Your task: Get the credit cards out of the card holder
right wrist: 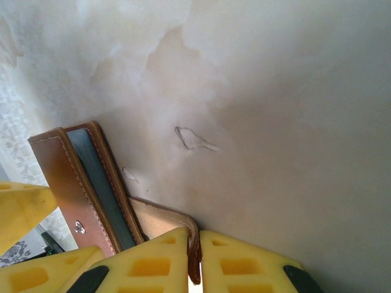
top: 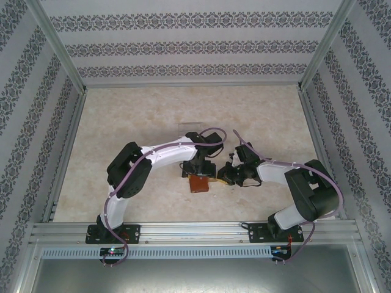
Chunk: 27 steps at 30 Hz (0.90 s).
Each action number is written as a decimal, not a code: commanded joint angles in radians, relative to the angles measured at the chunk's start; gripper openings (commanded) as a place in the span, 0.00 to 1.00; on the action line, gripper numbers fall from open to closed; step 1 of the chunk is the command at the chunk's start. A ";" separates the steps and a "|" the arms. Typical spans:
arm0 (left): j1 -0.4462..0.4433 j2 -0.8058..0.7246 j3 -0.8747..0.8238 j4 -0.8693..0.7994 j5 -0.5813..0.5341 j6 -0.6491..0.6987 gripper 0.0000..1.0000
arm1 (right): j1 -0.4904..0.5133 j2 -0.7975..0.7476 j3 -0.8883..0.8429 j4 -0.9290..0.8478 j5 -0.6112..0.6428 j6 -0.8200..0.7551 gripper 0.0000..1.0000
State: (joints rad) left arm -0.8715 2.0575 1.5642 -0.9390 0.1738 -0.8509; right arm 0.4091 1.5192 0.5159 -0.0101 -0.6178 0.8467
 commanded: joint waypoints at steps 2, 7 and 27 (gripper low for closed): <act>-0.016 0.036 0.029 -0.087 -0.033 -0.018 0.84 | 0.028 0.061 -0.034 0.127 -0.030 -0.008 0.13; -0.017 0.053 0.052 -0.121 -0.045 -0.005 0.81 | 0.024 0.054 -0.046 0.127 -0.030 -0.011 0.13; -0.015 -0.099 0.027 -0.196 -0.159 -0.008 0.71 | 0.020 0.035 -0.026 0.083 -0.004 -0.012 0.13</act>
State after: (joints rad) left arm -0.8772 2.0041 1.6039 -1.0622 0.0700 -0.8501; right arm 0.4011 1.5082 0.4885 0.0414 -0.6353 0.8459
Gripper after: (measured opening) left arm 0.730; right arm 0.136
